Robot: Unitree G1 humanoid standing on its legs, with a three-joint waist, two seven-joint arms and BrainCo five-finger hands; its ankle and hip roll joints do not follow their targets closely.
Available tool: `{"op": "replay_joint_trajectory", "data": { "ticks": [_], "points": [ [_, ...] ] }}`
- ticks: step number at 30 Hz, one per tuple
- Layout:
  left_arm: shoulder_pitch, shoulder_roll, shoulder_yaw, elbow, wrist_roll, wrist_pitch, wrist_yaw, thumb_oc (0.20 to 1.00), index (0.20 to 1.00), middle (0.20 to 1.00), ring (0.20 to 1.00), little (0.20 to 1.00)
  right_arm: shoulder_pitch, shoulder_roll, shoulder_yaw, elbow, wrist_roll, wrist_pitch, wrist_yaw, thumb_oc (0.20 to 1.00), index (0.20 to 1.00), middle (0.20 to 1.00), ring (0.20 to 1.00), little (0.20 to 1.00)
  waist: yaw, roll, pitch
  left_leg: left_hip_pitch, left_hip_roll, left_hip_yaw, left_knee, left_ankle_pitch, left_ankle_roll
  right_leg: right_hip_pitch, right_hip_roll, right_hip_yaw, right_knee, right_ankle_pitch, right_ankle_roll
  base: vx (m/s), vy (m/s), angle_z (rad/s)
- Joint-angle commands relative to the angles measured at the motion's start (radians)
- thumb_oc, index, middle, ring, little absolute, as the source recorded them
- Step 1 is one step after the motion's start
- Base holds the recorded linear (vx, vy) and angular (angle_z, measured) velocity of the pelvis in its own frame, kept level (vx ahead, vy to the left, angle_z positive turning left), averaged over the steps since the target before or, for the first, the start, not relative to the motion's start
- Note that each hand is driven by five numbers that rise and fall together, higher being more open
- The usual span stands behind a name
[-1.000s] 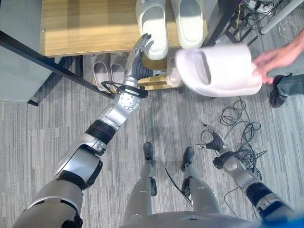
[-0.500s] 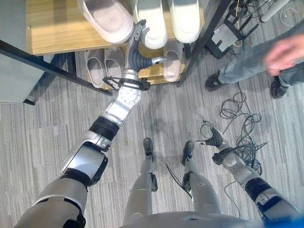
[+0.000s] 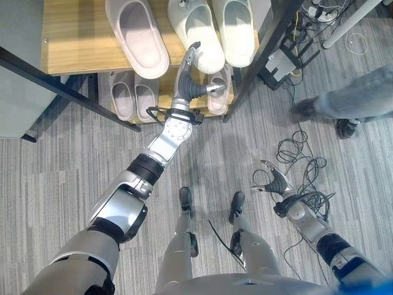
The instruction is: Arrange the slippers neatly on the shoe rack.
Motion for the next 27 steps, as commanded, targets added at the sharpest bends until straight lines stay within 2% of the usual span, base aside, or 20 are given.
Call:
{"op": "replay_joint_trajectory", "data": {
  "ticks": [1,5,10,16,18,19,20,22,27],
  "points": [
    [-0.024,0.035,0.017,0.032,0.078,-0.02,-0.009,1.0,1.0,1.0,1.0,1.0,0.008,-0.007,-0.028,0.001,0.014,-0.031,-0.002,1.0,1.0,1.0,1.0,1.0,-0.006,0.004,0.01,0.033,-0.012,0.0,0.002,-0.128,-0.056,-0.006,-0.04,0.002,0.001,0.002,0.099,-0.05,0.035,0.01],
    [0.006,0.085,0.036,-0.028,0.094,-0.026,-0.007,1.0,1.0,1.0,1.0,1.0,0.028,0.013,-0.043,0.018,0.018,-0.023,-0.004,1.0,1.0,1.0,1.0,1.0,0.011,0.005,0.001,0.064,-0.016,-0.003,0.002,-0.132,-0.059,0.033,-0.046,-0.006,0.001,-0.002,0.101,0.05,0.025,0.07],
    [0.037,0.094,0.051,-0.044,0.084,-0.028,-0.007,1.0,1.0,1.0,1.0,1.0,0.04,0.034,-0.06,0.043,0.038,-0.013,-0.008,1.0,1.0,1.0,1.0,1.0,0.017,-0.008,-0.012,0.116,-0.015,-0.005,0.002,-0.143,-0.061,0.091,-0.05,-0.007,0.001,-0.007,0.104,0.04,-0.001,0.16],
    [0.274,0.082,0.075,-0.203,0.08,-0.052,-0.087,1.0,1.0,1.0,1.0,1.0,0.062,0.046,-0.11,0.015,0.046,-0.004,-0.008,1.0,1.0,1.0,1.0,1.0,0.021,-0.026,-0.036,0.229,-0.014,0.019,0.002,-0.154,-0.055,0.204,-0.043,-0.005,0.001,-0.02,0.103,0.08,0.021,0.06],
    [0.375,0.106,0.093,-0.281,0.067,-0.066,-0.128,1.0,1.0,1.0,1.0,1.0,0.075,0.036,-0.129,-0.012,0.042,-0.003,-0.004,1.0,1.0,1.0,1.0,1.0,0.025,-0.027,-0.037,0.261,-0.013,0.028,0.002,-0.16,-0.05,0.236,-0.04,0.0,0.001,-0.027,0.101,0.0,0.043,0.05],
    [0.494,0.133,0.12,-0.356,0.038,-0.084,-0.171,1.0,1.0,1.0,1.0,1.0,0.101,0.024,-0.155,-0.041,0.047,-0.006,0.003,1.0,1.0,1.0,1.0,1.0,0.028,-0.027,-0.039,0.298,-0.012,0.036,0.002,-0.165,-0.046,0.268,-0.036,0.004,0.001,-0.032,0.097,-0.02,0.044,0.04],
    [0.496,0.133,0.121,-0.357,0.038,-0.084,-0.171,1.0,1.0,1.0,1.0,1.0,0.102,0.024,-0.154,-0.041,0.047,-0.005,0.003,1.0,1.0,1.0,1.0,1.0,0.027,-0.027,-0.039,0.3,-0.012,0.036,0.002,-0.165,-0.046,0.27,-0.036,0.004,0.001,-0.032,0.097,-0.02,0.079,0.01],
    [0.649,0.186,0.162,-0.452,0.019,-0.099,-0.221,1.0,1.0,1.0,1.0,1.0,0.146,0.021,-0.172,-0.058,0.031,-0.009,0.018,1.0,1.0,1.0,1.0,1.0,0.031,-0.024,-0.052,0.356,-0.016,0.04,0.002,-0.178,-0.037,0.316,-0.031,0.012,0.001,-0.041,0.093,-0.01,0.087,0.0],
    [0.85,0.236,0.184,-0.486,0.057,-0.105,-0.25,1.0,1.0,1.0,1.0,1.0,0.218,0.012,-0.186,-0.091,-0.002,-0.021,0.039,1.0,1.0,1.0,1.0,1.0,0.032,-0.022,-0.073,0.453,-0.035,0.051,0.009,-0.21,-0.019,0.39,-0.029,0.033,0.001,-0.054,0.09,-0.03,0.11,-0.12]
  ]
}}
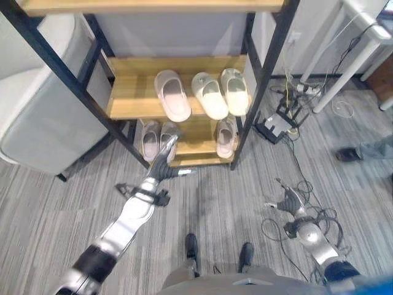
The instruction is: Arrange the slippers neatly on the shoe rack.
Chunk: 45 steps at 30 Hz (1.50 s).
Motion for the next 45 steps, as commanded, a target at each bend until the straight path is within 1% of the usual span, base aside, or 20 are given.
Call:
{"op": "replay_joint_trajectory", "data": {
  "ticks": [1,5,8,10,11,12,13,15,16,17,19,20,22,25,27,31,35,36,39,45],
  "points": [
    [-0.02,-0.011,0.051,0.022,0.025,-0.059,-0.021,1.0,1.0,1.0,1.0,1.0,-0.044,-0.01,-0.011,-0.038,-0.026,-0.041,0.005,1.0,1.0,1.0,1.0,1.0,0.005,-0.037,0.019,0.095,-0.02,0.075,0.021,-0.15,0.002,0.009,-0.016,0.061,0.004,0.013,0.064,-0.02,0.111,-0.16],
    [0.101,-0.037,0.059,0.104,0.102,-0.027,-0.003,1.0,1.0,1.0,1.0,1.0,0.011,-0.012,-0.019,-0.059,-0.051,-0.04,0.006,1.0,1.0,1.0,1.0,1.0,0.012,-0.029,0.008,0.159,-0.039,0.093,0.035,-0.171,0.008,0.064,-0.026,0.067,0.004,0.011,0.071,-0.07,0.158,-0.24],
    [0.163,-0.077,0.044,0.126,0.125,-0.015,-0.007,1.0,1.0,1.0,1.0,1.0,0.029,0.004,-0.023,-0.084,-0.067,-0.034,-0.009,1.0,1.0,1.0,1.0,1.0,0.008,-0.003,0.039,0.204,-0.056,0.102,0.037,-0.186,0.023,0.054,-0.043,0.082,0.092,0.002,0.061,-0.08,0.106,-0.09],
    [0.161,-0.102,0.028,0.157,0.145,-0.013,0.004,1.0,1.0,1.0,1.0,1.0,0.042,-0.002,-0.001,-0.118,-0.091,-0.043,-0.02,1.0,1.0,1.0,1.0,1.0,0.002,0.003,0.064,0.221,-0.057,0.091,0.035,-0.19,0.026,0.001,0.029,0.103,0.087,0.003,0.042,-0.02,-0.042,-0.27],
    [0.137,-0.127,0.011,0.23,0.144,-0.014,0.013,1.0,1.0,1.0,1.0,1.0,0.042,-0.017,0.028,-0.13,-0.089,-0.061,-0.023,1.0,1.0,1.0,1.0,1.0,0.023,-0.016,0.071,0.208,-0.074,0.064,0.075,-0.203,0.026,0.014,0.065,0.067,0.029,-0.003,0.03,0.0,-0.065,0.55],
    [0.136,-0.128,0.01,0.231,0.144,-0.014,0.013,1.0,1.0,1.0,1.0,1.0,0.042,-0.017,0.028,-0.13,-0.089,-0.061,-0.023,1.0,1.0,1.0,1.0,1.0,0.021,-0.016,0.072,0.207,-0.074,0.062,0.077,-0.204,0.026,0.015,0.065,0.065,0.027,-0.003,0.03,0.03,-0.222,1.26],
    [0.116,-0.188,-0.002,0.38,0.114,-0.008,0.015,1.0,1.0,1.0,1.0,1.0,0.034,-0.01,0.047,-0.094,-0.075,-0.074,-0.02,1.0,1.0,1.0,1.0,1.0,0.032,-0.026,0.064,0.184,-0.057,0.065,0.133,-0.224,-0.006,0.042,0.073,0.008,0.004,-0.012,0.021,0.01,-0.214,1.49],
    [0.106,-0.223,0.0,0.493,0.096,-0.006,0.016,1.0,1.0,1.0,1.0,1.0,0.01,-0.014,0.06,-0.062,-0.073,-0.086,-0.029,1.0,1.0,1.0,1.0,1.0,0.042,-0.044,0.088,0.132,-0.023,0.089,0.247,-0.249,-0.037,0.061,0.065,-0.016,0.004,-0.027,0.007,-0.04,-0.144,1.4],
    [0.127,-0.249,0.033,0.543,0.071,-0.008,0.029,1.0,1.0,1.0,1.0,1.0,0.021,-0.039,0.069,-0.179,-0.09,-0.078,-0.008,1.0,1.0,1.0,1.0,1.0,0.045,-0.051,0.098,0.107,0.008,0.108,0.257,-0.237,-0.044,0.065,0.066,-0.021,0.004,-0.032,-0.001,-0.07,0.037,1.31],
    [0.142,-0.256,0.062,0.621,0.078,0.001,0.025,1.0,1.0,1.0,1.0,1.0,0.053,-0.079,0.068,-0.253,-0.098,-0.105,0.007,1.0,1.0,1.0,1.0,1.0,0.059,-0.065,0.11,0.085,0.056,0.115,0.236,-0.21,-0.054,0.07,0.068,-0.016,0.004,-0.033,0.001,-0.09,0.055,0.62],
    [0.15,-0.259,0.103,0.76,0.102,-0.002,0.034,1.0,1.0,1.0,1.0,1.0,0.034,-0.106,0.074,-0.298,-0.093,-0.126,0.009,1.0,1.0,1.0,1.0,1.0,0.111,-0.096,0.132,0.008,0.126,0.1,0.206,-0.123,-0.056,0.073,0.075,-0.02,0.004,-0.051,0.002,-0.03,0.067,-0.06],
    [0.145,-0.273,0.12,0.807,0.097,-0.002,0.028,1.0,1.0,1.0,1.0,1.0,0.036,-0.108,0.065,-0.315,-0.089,-0.127,0.008,1.0,1.0,1.0,1.0,1.0,0.115,-0.094,0.132,0.027,0.131,0.098,0.165,-0.115,-0.055,0.075,0.083,-0.016,0.004,-0.054,0.004,0.09,0.197,-0.32],
    [0.131,-0.31,0.199,1.025,0.116,0.019,0.075,1.0,1.0,1.0,1.0,1.0,0.001,-0.099,0.056,-0.376,-0.102,-0.148,-0.005,1.0,1.0,1.0,1.0,1.0,0.13,-0.083,0.137,0.079,0.097,0.058,0.093,-0.118,-0.065,0.081,0.073,-0.008,0.006,-0.041,0.015,0.16,0.331,-0.33],
    [0.122,-0.312,0.242,1.12,0.137,0.034,0.091,1.0,1.0,1.0,1.0,1.0,-0.035,-0.101,0.044,-0.429,-0.117,-0.156,-0.022,1.0,1.0,1.0,1.0,1.0,0.121,-0.087,0.141,0.084,0.077,0.072,0.091,-0.122,-0.065,0.058,0.041,-0.003,0.02,-0.021,0.026,0.05,0.222,-0.21],
    [0.118,-0.293,0.264,1.16,0.17,0.042,0.119,1.0,1.0,1.0,1.0,1.0,-0.082,-0.114,0.006,-0.503,-0.139,-0.165,-0.06,1.0,1.0,1.0,1.0,1.0,0.115,-0.089,0.164,0.074,0.061,0.09,0.103,-0.137,-0.049,0.023,0.009,0.003,0.045,-0.004,0.04,-0.04,0.239,-0.13],
    [0.112,-0.288,0.26,1.177,0.19,0.045,0.13,1.0,1.0,1.0,1.0,1.0,-0.13,-0.12,-0.01,-0.548,-0.151,-0.168,-0.084,1.0,1.0,1.0,1.0,1.0,0.124,-0.094,0.183,0.063,0.047,0.096,0.116,-0.147,-0.036,0.007,-0.008,0.008,0.061,0.006,0.047,-0.01,0.132,-0.24],
    [0.103,-0.293,0.196,1.165,0.236,0.039,0.131,1.0,1.0,1.0,1.0,1.0,-0.249,-0.129,-0.029,-0.568,-0.183,-0.157,-0.147,1.0,1.0,1.0,1.0,1.0,0.141,-0.095,0.214,0.041,0.034,0.095,0.146,-0.166,-0.022,-0.008,-0.027,0.004,0.086,0.005,0.057,-0.02,0.134,-0.02],
    [0.102,-0.289,0.125,1.123,0.261,0.023,0.139,1.0,1.0,1.0,1.0,1.0,-0.374,-0.131,-0.028,-0.534,-0.196,-0.139,-0.204,1.0,1.0,1.0,1.0,1.0,0.162,-0.091,0.243,0.01,0.026,0.091,0.167,-0.171,-0.012,-0.03,-0.041,-0.013,0.107,0.006,0.061,-0.07,0.124,0.01],
    [0.102,-0.273,0.042,1.092,0.291,0.001,0.146,1.0,1.0,1.0,1.0,1.0,-0.629,-0.142,-0.001,-0.374,-0.205,-0.092,-0.295,1.0,1.0,1.0,1.0,1.0,0.209,-0.088,0.284,-0.038,0.01,0.069,0.192,-0.172,-0.001,-0.059,-0.066,-0.045,0.137,0.011,0.067,-0.04,0.101,0.25],
    [0.103,-0.274,0.053,1.164,0.3,0.01,0.153,1.0,1.0,1.0,1.0,1.0,-0.815,-0.175,0.008,-0.156,-0.174,-0.049,-0.343,1.0,1.0,1.0,1.0,1.0,0.251,-0.079,0.311,-0.067,-0.001,0.042,0.216,-0.198,-0.01,-0.064,-0.072,-0.069,0.159,-0.007,0.079,0.08,0.015,0.28]
  ]
}}
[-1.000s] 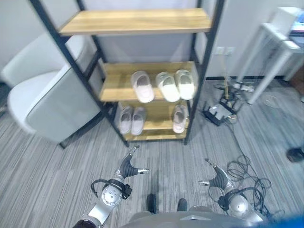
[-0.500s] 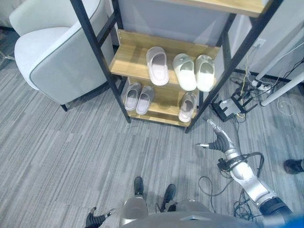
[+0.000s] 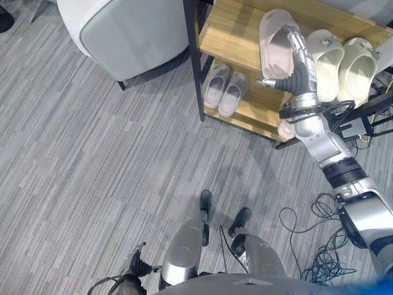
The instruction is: Arrange the slippers neatly on the shoe rack.
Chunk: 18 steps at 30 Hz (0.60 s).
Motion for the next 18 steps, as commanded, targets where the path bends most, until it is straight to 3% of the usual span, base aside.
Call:
{"op": "replay_joint_trajectory", "data": {
  "ticks": [1,8,18],
  "points": [
    [0.039,0.032,0.013,0.029,0.019,-0.004,0.02,1.0,1.0,1.0,1.0,1.0,0.021,-0.042,0.003,-0.025,0.025,0.003,-0.065,1.0,1.0,1.0,1.0,1.0,-0.014,-0.024,-0.06,-0.03,0.052,-0.023,0.078,-0.108,-0.064,-0.006,-0.082,-0.009,0.035,0.043,0.125,0.04,0.007,0.13],
    [0.026,0.032,-0.007,0.039,0.001,-0.024,0.025,1.0,1.0,1.0,1.0,1.0,-0.089,-0.125,-0.055,0.146,0.123,0.014,-0.135,1.0,1.0,1.0,1.0,1.0,0.017,-0.012,-0.05,-0.093,0.032,-0.048,0.099,-0.107,-0.071,-0.033,-0.089,-0.052,0.039,0.039,0.123,0.06,-0.005,0.16],
    [0.004,0.061,-0.038,0.06,-0.015,-0.046,0.029,1.0,1.0,1.0,1.0,1.0,-0.235,-0.179,-0.001,0.355,0.198,0.012,-0.155,1.0,1.0,1.0,1.0,1.0,0.046,-0.005,-0.032,-0.162,0.005,-0.069,0.071,-0.075,-0.074,-0.096,-0.1,-0.083,0.031,0.05,0.129,0.04,-0.01,0.1]
  ]
}}
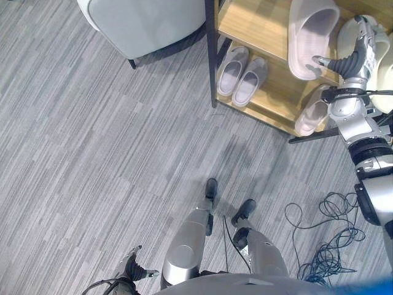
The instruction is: Arrange the slippers neatly on the shoe rack.
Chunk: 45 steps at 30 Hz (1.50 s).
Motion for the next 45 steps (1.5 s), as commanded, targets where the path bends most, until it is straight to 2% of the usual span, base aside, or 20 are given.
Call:
{"op": "replay_joint_trajectory", "data": {
  "ticks": [1,3,10,13,16,19,25,26,28,33,41,44,45],
  "points": [
    [0.028,0.039,-0.018,0.038,-0.012,-0.002,0.026,1.0,1.0,1.0,1.0,1.0,-0.036,-0.056,0.048,-0.042,0.043,-0.029,-0.043,1.0,1.0,1.0,1.0,1.0,0.022,-0.021,-0.046,-0.018,0.013,-0.003,0.021,-0.072,-0.072,-0.015,-0.105,-0.007,0.051,0.052,0.13,0.03,0.012,0.18],
    [0.029,0.047,-0.022,0.041,-0.011,-0.007,0.031,1.0,1.0,1.0,1.0,1.0,-0.062,-0.081,0.039,-0.046,0.071,-0.04,-0.061,1.0,1.0,1.0,1.0,1.0,0.027,-0.009,-0.046,-0.034,0.004,-0.019,-0.004,-0.056,-0.072,-0.038,-0.115,-0.02,0.054,0.05,0.131,0.05,0.039,0.23],
    [0.026,0.047,-0.041,0.043,-0.006,-0.012,0.03,1.0,1.0,1.0,1.0,1.0,-0.125,-0.11,0.09,0.061,0.067,-0.019,-0.076,1.0,1.0,1.0,1.0,1.0,0.04,-0.009,-0.059,-0.056,-0.016,-0.042,-0.022,-0.047,-0.069,-0.055,-0.133,-0.045,0.047,0.055,0.138,0.05,0.014,0.14],
    [0.03,0.056,-0.05,0.035,0.0,-0.022,0.045,1.0,1.0,1.0,1.0,1.0,-0.128,-0.136,0.067,0.081,0.078,-0.019,-0.11,1.0,1.0,1.0,1.0,1.0,0.043,-0.007,-0.059,-0.065,-0.022,-0.055,-0.041,-0.03,-0.074,-0.061,-0.133,-0.054,0.038,0.058,0.142,0.08,0.002,0.2],
    [0.028,0.063,-0.049,0.032,-0.013,-0.027,0.043,1.0,1.0,1.0,1.0,1.0,-0.124,-0.152,0.067,0.145,0.156,-0.016,-0.035,1.0,1.0,1.0,1.0,1.0,0.042,-0.015,-0.073,-0.072,-0.031,-0.077,-0.066,-0.02,-0.08,-0.067,-0.134,-0.072,0.031,0.06,0.146,0.07,-0.006,0.22],
    [0.026,0.085,-0.033,0.037,-0.018,-0.023,0.026,1.0,1.0,1.0,1.0,1.0,-0.127,-0.106,0.099,0.223,0.206,0.021,0.087,1.0,1.0,1.0,1.0,1.0,0.03,-0.034,-0.095,-0.061,-0.033,-0.086,-0.063,-0.026,-0.081,-0.056,-0.136,-0.08,0.035,0.053,0.144,0.09,-0.019,0.16],
    [0.025,0.117,-0.013,0.034,-0.008,-0.025,0.013,1.0,1.0,1.0,1.0,1.0,-0.107,-0.064,0.113,0.301,0.194,0.064,0.173,1.0,1.0,1.0,1.0,1.0,0.018,-0.051,-0.103,-0.042,-0.028,-0.082,-0.052,-0.039,-0.081,-0.034,-0.133,-0.081,0.031,0.051,0.142,0.01,-0.002,0.02],
    [-0.099,0.103,-0.006,0.065,-0.044,0.032,-0.002,1.0,1.0,1.0,1.0,1.0,-0.11,-0.008,0.131,0.278,0.186,0.071,0.202,1.0,1.0,1.0,1.0,1.0,-0.002,-0.056,-0.112,-0.037,-0.027,-0.076,-0.049,-0.043,-0.079,-0.034,-0.131,-0.076,0.032,0.053,0.142,0.0,0.036,0.03],
    [-0.151,0.101,-0.044,0.034,-0.046,0.019,0.0,1.0,1.0,1.0,1.0,1.0,-0.161,0.004,0.132,0.307,0.191,0.084,0.186,1.0,1.0,1.0,1.0,1.0,-0.01,-0.054,-0.115,-0.032,-0.027,-0.073,-0.041,-0.054,-0.08,-0.028,-0.136,-0.074,0.032,0.056,0.144,0.02,0.028,0.01],
    [-0.133,0.091,-0.006,0.038,-0.096,0.015,-0.017,1.0,1.0,1.0,1.0,1.0,-0.13,0.048,0.138,0.287,0.174,0.086,0.212,1.0,1.0,1.0,1.0,1.0,-0.021,-0.053,-0.116,-0.016,-0.03,-0.061,-0.019,-0.073,-0.071,-0.01,-0.135,-0.066,0.04,0.053,0.136,-0.02,0.024,-0.04],
    [-0.138,0.09,0.033,0.04,-0.141,0.011,-0.016,1.0,1.0,1.0,1.0,1.0,-0.156,0.089,0.129,0.249,0.163,0.072,0.182,1.0,1.0,1.0,1.0,1.0,-0.025,-0.042,-0.082,-0.018,-0.026,-0.038,0.014,-0.085,-0.066,-0.012,-0.142,-0.051,0.057,0.056,0.128,-0.04,0.048,-0.09],
    [-0.136,0.088,0.047,0.047,-0.144,0.021,-0.017,1.0,1.0,1.0,1.0,1.0,-0.115,0.111,0.109,0.191,0.174,0.058,0.163,1.0,1.0,1.0,1.0,1.0,-0.035,-0.043,-0.076,-0.003,-0.021,-0.028,0.03,-0.096,-0.064,0.0,-0.145,-0.039,0.076,0.056,0.128,0.0,0.041,-0.09],
    [-0.128,0.091,0.061,0.053,-0.138,0.035,-0.018,1.0,1.0,1.0,1.0,1.0,-0.067,0.125,0.088,0.123,0.165,0.038,0.134,1.0,1.0,1.0,1.0,1.0,-0.049,-0.046,-0.074,0.02,-0.013,-0.006,0.049,-0.119,-0.054,0.0,-0.154,-0.022,0.13,0.059,0.129,0.07,0.059,-0.14]
  ]
}}
